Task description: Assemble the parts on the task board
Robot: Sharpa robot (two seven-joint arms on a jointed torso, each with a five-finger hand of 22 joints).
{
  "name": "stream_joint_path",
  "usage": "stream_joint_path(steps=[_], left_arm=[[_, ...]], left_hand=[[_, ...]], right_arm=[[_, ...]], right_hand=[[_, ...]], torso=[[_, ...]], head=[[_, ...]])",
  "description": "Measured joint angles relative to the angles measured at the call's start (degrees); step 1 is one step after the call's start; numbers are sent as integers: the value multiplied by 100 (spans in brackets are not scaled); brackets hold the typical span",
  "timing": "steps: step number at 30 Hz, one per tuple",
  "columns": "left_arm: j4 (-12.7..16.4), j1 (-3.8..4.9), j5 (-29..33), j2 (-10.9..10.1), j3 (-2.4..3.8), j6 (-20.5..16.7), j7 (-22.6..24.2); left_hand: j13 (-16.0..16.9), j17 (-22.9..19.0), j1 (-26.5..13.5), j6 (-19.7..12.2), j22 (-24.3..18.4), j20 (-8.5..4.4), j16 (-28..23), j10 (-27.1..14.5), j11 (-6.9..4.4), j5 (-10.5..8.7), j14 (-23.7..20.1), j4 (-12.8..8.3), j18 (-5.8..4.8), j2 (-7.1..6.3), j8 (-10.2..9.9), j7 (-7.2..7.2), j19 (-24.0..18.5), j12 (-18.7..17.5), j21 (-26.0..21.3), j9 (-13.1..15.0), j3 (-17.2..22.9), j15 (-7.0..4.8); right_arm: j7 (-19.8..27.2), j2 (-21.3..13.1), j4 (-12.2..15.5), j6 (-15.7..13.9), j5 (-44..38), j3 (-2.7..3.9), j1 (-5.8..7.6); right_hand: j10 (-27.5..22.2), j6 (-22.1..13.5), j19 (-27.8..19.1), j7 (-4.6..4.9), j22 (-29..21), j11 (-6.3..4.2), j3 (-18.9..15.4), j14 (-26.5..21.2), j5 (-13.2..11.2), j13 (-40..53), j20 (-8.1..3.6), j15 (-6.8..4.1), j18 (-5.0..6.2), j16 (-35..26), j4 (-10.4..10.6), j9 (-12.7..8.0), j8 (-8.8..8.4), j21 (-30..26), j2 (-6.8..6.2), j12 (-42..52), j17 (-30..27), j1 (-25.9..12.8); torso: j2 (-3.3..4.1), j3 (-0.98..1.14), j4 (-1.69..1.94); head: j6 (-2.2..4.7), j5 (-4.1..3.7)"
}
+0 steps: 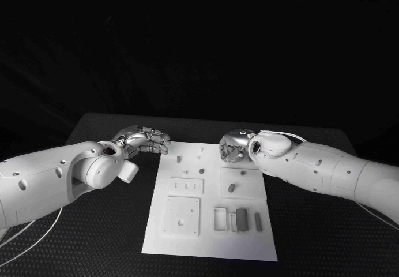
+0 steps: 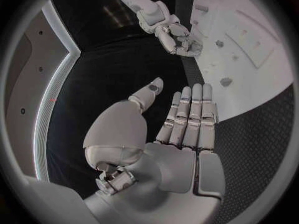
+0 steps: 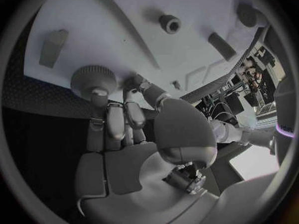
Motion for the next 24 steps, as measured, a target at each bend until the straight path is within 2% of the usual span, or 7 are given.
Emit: stream_joint_path(steps=[7, 14, 19, 24], left_arm=[[2, 0, 0, 1, 0, 0, -1], [3, 0, 0, 3, 0, 0, -2], [7, 0, 0, 7, 0, 0, -3], [9, 0, 0, 21, 0, 0, -6]], left_hand=[[0, 0, 0, 0, 0, 0, 0, 0, 0, 0, 0, 0, -1, 0, 0, 0, 0, 0, 0, 0, 0, 0], [0, 7, 0, 0, 0, 0, -22, 0, 0, 0, 0, 0, -2, 0, 0, 0, 0, 0, 0, 0, 0, 0], [1, 7, 0, 0, 0, 0, -22, 0, 0, 0, 0, 0, -3, 0, 0, 0, 0, 0, 0, 0, 0, 0], [-5, 6, 0, 0, 0, 0, -22, 0, 0, 0, 0, 0, -3, 0, 0, 0, 0, 0, 0, -4, 0, 0]], right_arm=[[-206, -25, 203, -491, -93, -12, -27], [-491, 123, 222, -982, -224, -4, -24], [-684, 301, 143, -1248, -396, -1, -24], [-810, 492, -10, -1376, -514, 0, -24]], right_hand=[[-6, 2, -12, -2, 0, -30, 19, 13, -5, -42, -10, -14, 0, 0, -12, 0, 0, 22, 0, -23, -8, 0], [3, 5, -12, -5, 0, -39, 54, 28, -5, -76, -10, -29, 2, 0, -9, -1, 11, 45, 0, -47, -16, 0], [24, 5, -7, -5, 0, -59, 61, 49, -5, -80, -14, -49, 3, 0, -1, -1, 12, 45, -1, -47, -14, 0], [24, 7, 13, -6, 0, -59, 90, 59, -6, -87, -33, -58, 3, 0, -3, -1, 12, 67, -1, -47, -10, 0]], torso=[[-1, -3, 2], [-1, -9, 3], [1, -10, 3], [3, -14, 4]], head=[[51, -5], [96, -8], [117, -8], [147, -4]])
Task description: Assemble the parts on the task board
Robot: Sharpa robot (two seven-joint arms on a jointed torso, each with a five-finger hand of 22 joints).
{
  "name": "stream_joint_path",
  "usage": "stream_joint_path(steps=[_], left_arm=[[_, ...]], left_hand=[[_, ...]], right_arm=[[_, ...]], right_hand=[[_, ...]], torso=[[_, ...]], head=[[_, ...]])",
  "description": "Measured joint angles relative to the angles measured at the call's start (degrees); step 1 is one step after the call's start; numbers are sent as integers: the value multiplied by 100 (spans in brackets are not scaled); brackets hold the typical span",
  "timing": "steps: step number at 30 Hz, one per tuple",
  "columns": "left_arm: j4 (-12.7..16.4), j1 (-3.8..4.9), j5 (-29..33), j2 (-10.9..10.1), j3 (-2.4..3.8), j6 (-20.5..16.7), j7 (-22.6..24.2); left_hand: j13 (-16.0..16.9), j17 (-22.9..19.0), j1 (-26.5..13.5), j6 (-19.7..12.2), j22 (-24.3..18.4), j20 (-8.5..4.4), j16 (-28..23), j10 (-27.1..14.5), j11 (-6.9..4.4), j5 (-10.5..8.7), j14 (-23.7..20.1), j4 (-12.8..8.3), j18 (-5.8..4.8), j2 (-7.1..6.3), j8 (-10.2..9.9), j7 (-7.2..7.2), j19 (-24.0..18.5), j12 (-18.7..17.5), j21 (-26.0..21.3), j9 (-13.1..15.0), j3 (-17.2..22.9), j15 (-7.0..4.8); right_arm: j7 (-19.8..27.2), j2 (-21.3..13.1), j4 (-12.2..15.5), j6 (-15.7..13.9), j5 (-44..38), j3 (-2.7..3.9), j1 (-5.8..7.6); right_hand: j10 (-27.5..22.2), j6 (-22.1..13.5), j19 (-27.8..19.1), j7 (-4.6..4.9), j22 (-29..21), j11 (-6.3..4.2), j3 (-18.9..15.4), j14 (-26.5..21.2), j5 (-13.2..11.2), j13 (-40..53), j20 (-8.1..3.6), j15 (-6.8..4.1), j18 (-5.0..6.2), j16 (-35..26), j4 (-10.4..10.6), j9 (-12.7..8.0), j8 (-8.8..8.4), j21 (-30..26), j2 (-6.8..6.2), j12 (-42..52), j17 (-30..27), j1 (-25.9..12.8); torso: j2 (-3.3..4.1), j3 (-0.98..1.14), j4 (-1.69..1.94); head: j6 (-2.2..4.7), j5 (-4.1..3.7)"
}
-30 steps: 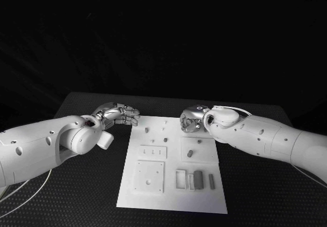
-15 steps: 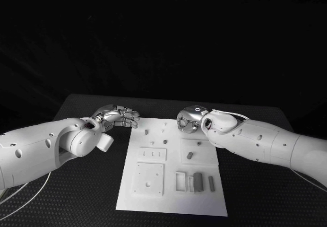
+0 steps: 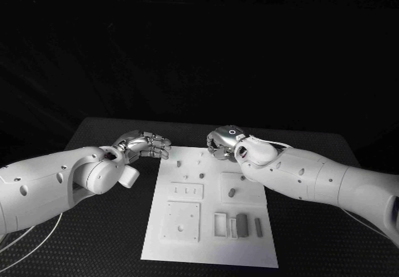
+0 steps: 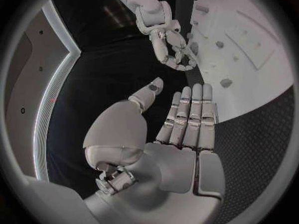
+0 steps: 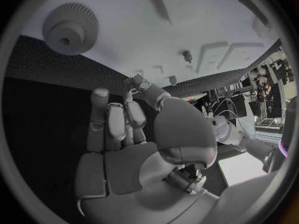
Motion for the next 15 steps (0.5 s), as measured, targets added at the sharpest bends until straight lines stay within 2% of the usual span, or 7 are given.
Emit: stream_joint_path(steps=[7, 15], left_arm=[[-16, 0, 0, 41, 0, 2, -2], [-38, 0, 0, 52, 1, 5, -6]], left_hand=[[0, 6, 0, 0, 0, 0, 0, 0, 0, 0, 0, 0, 0, 0, 0, 0, 0, 0, 0, 0, 0, 0], [0, 6, 0, 0, 0, 0, 0, 0, 0, 0, 0, 0, -1, 0, 0, 0, 0, 0, 0, 0, 0, 0]], right_arm=[[-81, 276, -247, -57, -94, 2, -51], [-112, 342, -241, -55, -160, -2, -99]], right_hand=[[0, 2, 0, -2, 0, 0, 0, 1, -16, -14, 0, -1, 0, 0, 0, 0, 0, 0, -1, -20, -12, 0], [0, 2, 0, -2, 0, 0, 0, 1, -15, -23, 1, 0, 0, 0, 0, 0, 0, 0, -2, -20, -11, 0]], torso=[[3, 0, 10], [3, 0, 20]], head=[[13, -12], [-7, 21]])
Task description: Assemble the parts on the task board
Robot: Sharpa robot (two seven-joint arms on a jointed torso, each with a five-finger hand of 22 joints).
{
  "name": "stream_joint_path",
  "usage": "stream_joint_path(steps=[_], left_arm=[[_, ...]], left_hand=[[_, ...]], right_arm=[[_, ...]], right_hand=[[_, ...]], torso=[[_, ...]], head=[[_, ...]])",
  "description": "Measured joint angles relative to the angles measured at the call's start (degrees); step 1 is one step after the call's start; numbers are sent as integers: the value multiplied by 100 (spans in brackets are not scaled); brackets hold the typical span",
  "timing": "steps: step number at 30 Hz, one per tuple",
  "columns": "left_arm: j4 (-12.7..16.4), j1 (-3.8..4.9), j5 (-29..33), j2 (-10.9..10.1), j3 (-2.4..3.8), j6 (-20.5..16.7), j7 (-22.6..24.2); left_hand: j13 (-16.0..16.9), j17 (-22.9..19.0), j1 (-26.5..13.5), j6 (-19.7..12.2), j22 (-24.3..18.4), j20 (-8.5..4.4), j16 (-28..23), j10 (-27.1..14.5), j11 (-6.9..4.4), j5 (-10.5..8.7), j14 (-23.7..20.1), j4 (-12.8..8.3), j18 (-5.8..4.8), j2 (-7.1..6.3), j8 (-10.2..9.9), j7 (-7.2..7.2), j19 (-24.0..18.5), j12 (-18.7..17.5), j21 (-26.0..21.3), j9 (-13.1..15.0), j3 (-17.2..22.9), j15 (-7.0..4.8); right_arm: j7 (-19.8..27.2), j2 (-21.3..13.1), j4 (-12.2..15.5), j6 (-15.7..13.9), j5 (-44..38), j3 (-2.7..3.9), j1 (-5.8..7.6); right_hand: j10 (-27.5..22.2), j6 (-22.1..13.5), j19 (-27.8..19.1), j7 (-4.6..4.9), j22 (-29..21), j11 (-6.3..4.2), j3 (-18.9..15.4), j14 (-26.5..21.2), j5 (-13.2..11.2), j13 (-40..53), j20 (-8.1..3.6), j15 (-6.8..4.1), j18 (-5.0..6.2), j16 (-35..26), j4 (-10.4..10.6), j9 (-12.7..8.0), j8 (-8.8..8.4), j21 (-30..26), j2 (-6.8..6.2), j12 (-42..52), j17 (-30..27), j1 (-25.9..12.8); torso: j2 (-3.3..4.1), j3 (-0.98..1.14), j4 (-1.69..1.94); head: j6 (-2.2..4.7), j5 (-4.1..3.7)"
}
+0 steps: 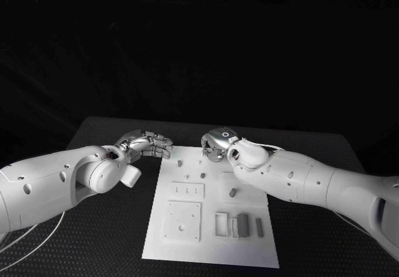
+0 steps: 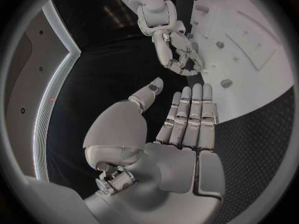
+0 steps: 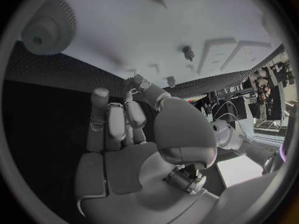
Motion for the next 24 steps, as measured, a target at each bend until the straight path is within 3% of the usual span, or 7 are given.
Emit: stream_joint_path(steps=[12, 24], left_arm=[[0, 0, 0, -1, 0, 5, -10], [-35, 0, 0, 29, 0, 13, -14]], left_hand=[[-5, 6, 0, 0, 0, 0, 0, 0, 0, 0, 0, 0, -1, 0, 0, 0, 0, -24, 0, -5, 0, 0], [-5, 11, 0, 0, 0, 0, 0, 0, 0, 0, 0, 0, -2, 0, 0, 0, 0, -24, 0, -10, 0, 0]], right_arm=[[-45, 22, 82, 2, -32, 0, -8], [-59, 92, -69, 54, -37, 1, -8]], right_hand=[[19, 1, 0, -1, 0, -19, -1, -1, 22, -12, 1, 2, 0, 0, -1, 0, 0, 0, -2, 0, -5, 1], [20, 9, 0, -9, 0, -19, 15, -6, 22, -19, 3, 7, 0, 0, 15, 0, 0, 0, -18, -22, -29, -15]], torso=[[3, -1, -19], [10, -6, -20]], head=[[-12, 44], [-27, 71]])
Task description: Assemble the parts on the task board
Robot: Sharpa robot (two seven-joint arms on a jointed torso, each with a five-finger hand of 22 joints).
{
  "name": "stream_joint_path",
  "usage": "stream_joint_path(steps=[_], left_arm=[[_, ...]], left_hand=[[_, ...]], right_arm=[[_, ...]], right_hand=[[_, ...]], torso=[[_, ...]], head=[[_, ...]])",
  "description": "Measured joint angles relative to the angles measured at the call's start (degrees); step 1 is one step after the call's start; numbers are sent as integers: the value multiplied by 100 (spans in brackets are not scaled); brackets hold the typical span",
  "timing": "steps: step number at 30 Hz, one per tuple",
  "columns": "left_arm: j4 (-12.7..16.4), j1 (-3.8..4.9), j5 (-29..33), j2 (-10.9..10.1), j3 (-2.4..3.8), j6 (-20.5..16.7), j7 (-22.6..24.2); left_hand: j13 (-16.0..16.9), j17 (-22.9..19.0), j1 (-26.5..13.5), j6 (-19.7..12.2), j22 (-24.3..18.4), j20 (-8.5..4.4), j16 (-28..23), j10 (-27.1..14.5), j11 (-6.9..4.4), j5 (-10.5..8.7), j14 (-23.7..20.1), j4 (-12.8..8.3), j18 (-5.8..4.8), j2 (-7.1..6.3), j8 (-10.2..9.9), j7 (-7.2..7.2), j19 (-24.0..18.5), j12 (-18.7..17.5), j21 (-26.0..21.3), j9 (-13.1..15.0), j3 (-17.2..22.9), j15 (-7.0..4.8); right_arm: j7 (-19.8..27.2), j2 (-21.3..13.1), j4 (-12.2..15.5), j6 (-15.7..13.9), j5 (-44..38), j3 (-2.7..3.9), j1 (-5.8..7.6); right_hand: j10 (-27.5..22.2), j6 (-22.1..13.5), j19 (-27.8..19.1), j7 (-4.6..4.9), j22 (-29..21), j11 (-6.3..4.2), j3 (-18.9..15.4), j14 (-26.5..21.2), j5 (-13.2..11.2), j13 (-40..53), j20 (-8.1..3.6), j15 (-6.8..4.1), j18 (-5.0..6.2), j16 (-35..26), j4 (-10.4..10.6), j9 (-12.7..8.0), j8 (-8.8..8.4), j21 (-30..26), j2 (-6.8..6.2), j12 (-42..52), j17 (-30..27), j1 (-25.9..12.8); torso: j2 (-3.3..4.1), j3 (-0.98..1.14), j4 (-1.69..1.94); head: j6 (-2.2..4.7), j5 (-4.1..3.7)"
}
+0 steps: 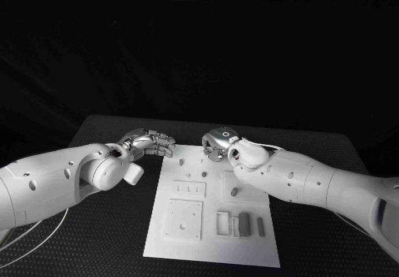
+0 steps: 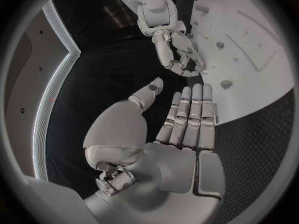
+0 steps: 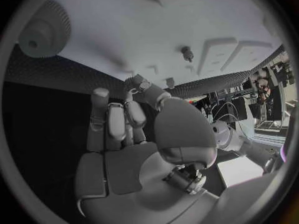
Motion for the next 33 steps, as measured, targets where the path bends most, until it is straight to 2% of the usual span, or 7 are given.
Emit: stream_joint_path(steps=[8, 21, 33], left_arm=[[-17, 0, 0, 11, 0, 4, -1], [-65, 0, 0, 33, 0, 9, -4], [-66, 0, 0, 35, 0, 11, -5]], left_hand=[[-5, 0, 0, 0, 0, 0, 0, 0, 0, 0, 0, 0, -1, 0, 0, 0, 0, 0, 0, 0, 0, 0], [-5, 6, -48, 0, 0, 0, -22, 0, 0, 0, 0, 0, -3, 1, -23, 0, 0, 0, -22, 0, 0, 0], [-4, 11, -47, 0, 0, 0, -22, 0, 0, 0, 0, 0, -3, 1, -23, 0, 0, 0, -22, -5, 0, 0]], right_arm=[[-3, 43, -7, 50, -1, 0, 3], [-2, 100, 38, 91, -2, -1, -1], [-92, 140, -60, 130, -9, 2, 0]], right_hand=[[0, 4, -14, -4, 0, 0, 16, -1, 0, -3, -11, 1, 1, 0, -16, 0, 0, 0, -15, 0, -2, -15], [0, 6, -22, -6, 0, 0, 16, -6, -1, -5, -3, 6, 1, 0, -16, 0, 5, 0, -38, 0, -10, -37], [0, 8, -22, -8, 4, 0, 16, -11, -3, -16, -2, 12, 1, 0, -16, 30, 4, 0, -61, -22, -24, -60]], torso=[[8, -2, 1], [16, -2, 0], [12, -2, -11]], head=[[-31, 1], [-36, 17], [-40, 26]])
